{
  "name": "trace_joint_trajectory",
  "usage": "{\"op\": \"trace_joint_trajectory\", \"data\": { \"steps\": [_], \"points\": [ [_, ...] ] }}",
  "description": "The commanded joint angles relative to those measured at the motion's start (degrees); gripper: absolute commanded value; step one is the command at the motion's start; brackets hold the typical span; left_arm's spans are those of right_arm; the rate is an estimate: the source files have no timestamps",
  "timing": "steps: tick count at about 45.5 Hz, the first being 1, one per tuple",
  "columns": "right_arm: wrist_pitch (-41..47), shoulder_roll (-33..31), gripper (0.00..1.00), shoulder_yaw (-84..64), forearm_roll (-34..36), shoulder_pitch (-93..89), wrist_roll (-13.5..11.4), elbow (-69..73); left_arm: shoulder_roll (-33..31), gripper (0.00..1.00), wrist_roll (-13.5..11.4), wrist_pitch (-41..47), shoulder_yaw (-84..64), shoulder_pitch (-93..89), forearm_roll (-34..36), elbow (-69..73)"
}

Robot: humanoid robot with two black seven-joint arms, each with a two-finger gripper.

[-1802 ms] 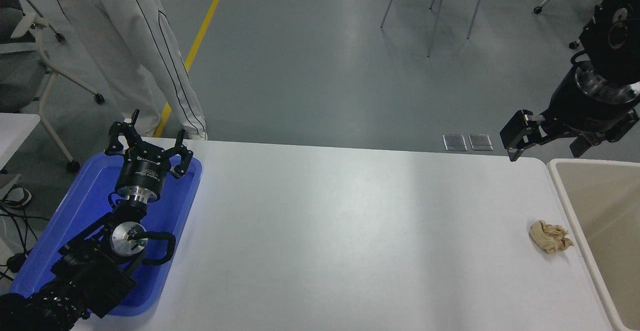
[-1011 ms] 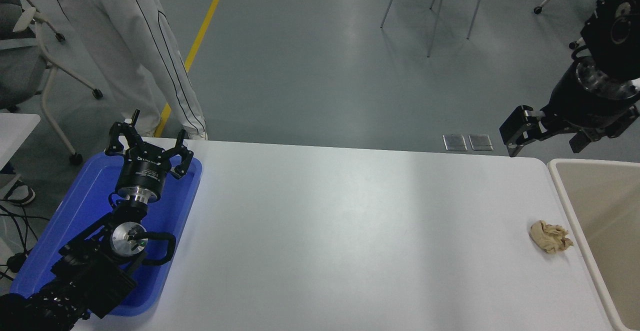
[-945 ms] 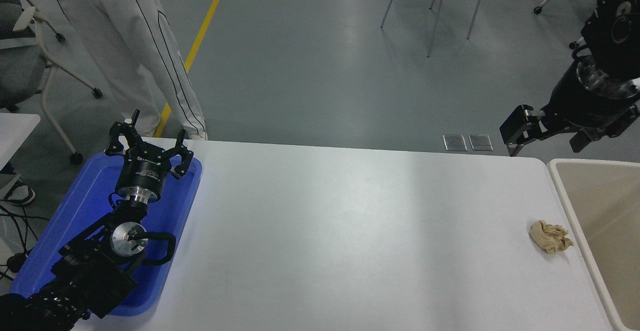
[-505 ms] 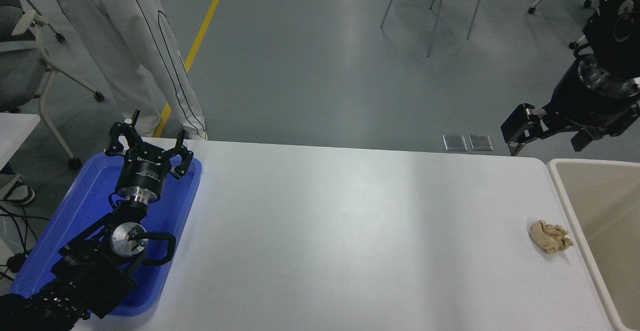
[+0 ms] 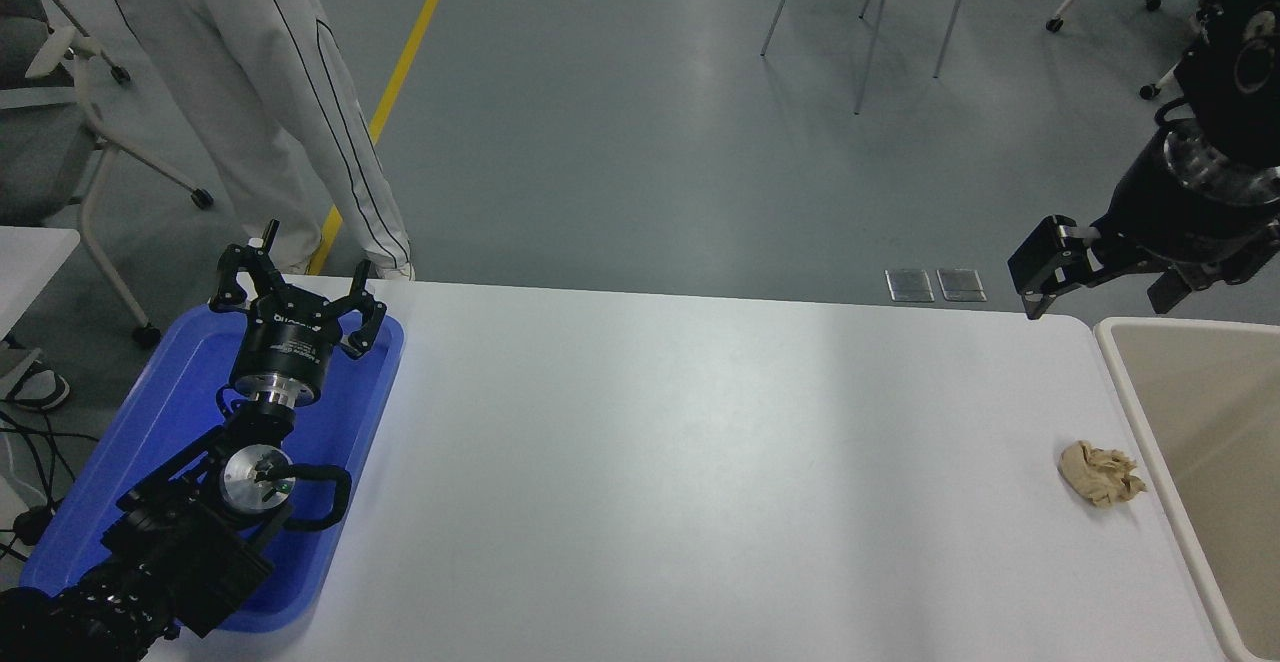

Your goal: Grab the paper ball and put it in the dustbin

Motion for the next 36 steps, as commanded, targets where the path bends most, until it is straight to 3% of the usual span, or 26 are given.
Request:
{"op": "trace_joint_trajectory", "data": {
  "steps": [1,36],
  "points": [
    [0.0,-0.39,1.0,-0.04,0.0,-0.6,0.0,-0.01,0.01,1.0,-0.02,0.0,0.0,0.0,0.0,-0.01],
    [0.0,-4.96,1.0,-0.21,-1.05,-3.24,0.0,-0.01,0.01,1.0,-0.02,0.0,0.0,0.0,0.0,0.08]
  ]
}}
